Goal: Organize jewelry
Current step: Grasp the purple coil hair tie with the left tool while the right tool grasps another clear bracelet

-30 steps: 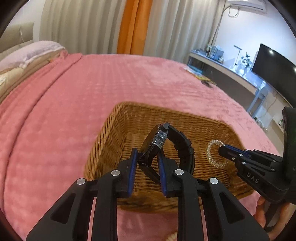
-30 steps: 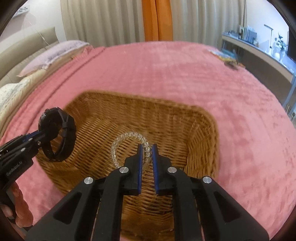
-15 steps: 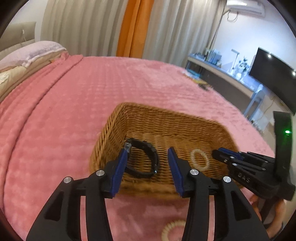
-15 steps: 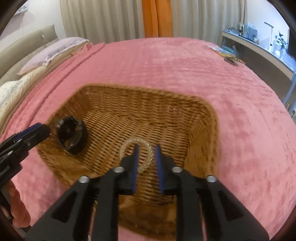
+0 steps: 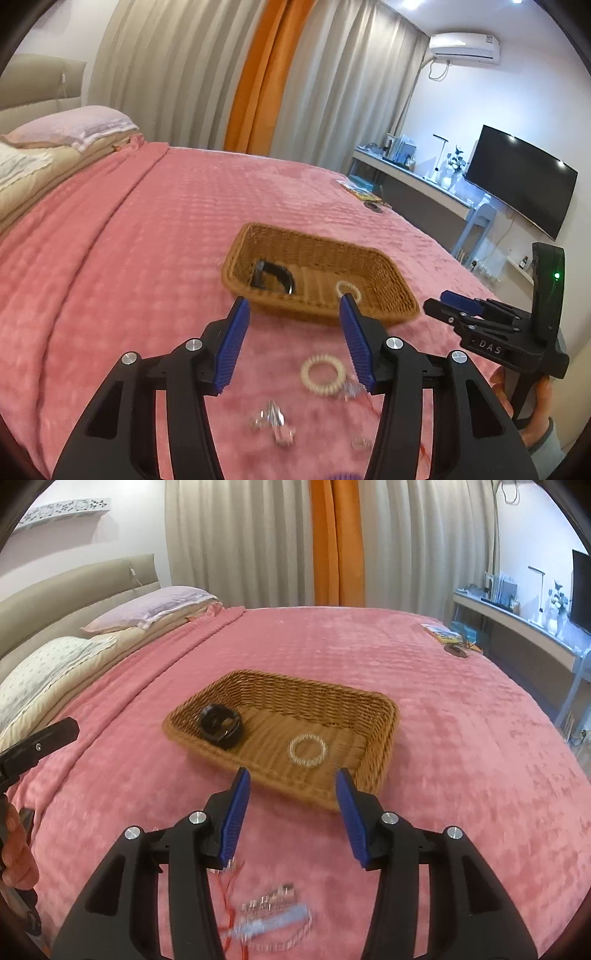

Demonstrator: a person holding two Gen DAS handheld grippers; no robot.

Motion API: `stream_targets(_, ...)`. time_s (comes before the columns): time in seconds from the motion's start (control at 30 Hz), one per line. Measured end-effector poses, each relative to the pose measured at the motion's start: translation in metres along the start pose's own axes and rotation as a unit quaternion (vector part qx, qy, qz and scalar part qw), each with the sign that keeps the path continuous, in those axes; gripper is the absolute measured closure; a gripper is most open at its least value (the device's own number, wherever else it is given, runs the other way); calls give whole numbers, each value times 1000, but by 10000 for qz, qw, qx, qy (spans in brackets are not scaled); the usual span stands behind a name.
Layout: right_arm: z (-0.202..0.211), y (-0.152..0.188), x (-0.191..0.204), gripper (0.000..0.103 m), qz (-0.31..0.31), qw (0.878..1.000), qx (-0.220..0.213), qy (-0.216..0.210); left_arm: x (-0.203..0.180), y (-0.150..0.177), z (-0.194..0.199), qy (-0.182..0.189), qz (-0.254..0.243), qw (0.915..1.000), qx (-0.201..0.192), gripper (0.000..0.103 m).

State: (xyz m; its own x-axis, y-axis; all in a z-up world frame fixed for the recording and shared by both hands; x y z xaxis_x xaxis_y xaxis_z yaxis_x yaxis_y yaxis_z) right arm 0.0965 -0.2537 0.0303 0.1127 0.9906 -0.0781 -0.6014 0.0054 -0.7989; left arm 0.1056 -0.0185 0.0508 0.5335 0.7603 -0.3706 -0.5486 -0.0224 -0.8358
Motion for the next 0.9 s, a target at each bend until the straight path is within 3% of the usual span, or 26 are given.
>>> stream_targets(0.23,21,44,-3,58,-25,9998,176,-42,-1,45,17,-93,103,9998,169,54)
stream_targets(0.53,6,107,-17,58,-349,9946,979,79,21,102,13,-123,650,9957,653,54)
stream_targets(0.6,0,116,-22,65,-432,9924,1152,19,20,115,12,-116,676,9946,772,54)
stream_targets(0.73,-9,123,-19,66,-370,9904,1332,-74,16,129,9,-196,689,9942,806,54)
stream_targets(0.9,-22,123,-1,68,18,9893,1435,278,7,136,4,-243,449,9946,899,54)
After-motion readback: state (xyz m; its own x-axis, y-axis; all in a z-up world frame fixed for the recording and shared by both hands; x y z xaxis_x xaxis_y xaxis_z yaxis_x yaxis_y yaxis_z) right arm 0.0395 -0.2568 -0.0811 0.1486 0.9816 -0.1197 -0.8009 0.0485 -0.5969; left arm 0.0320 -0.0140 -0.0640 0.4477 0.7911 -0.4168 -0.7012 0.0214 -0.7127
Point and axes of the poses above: each gripper's, at about its wrist camera, not at the fingertips, and z roughly against the way its jaws point, x to its left, y to its underside, the point moved 3 cm from there along -z, roughly the way its jaws point, and after that the axes turned 15 degrees about y, right-handed, at the moved point
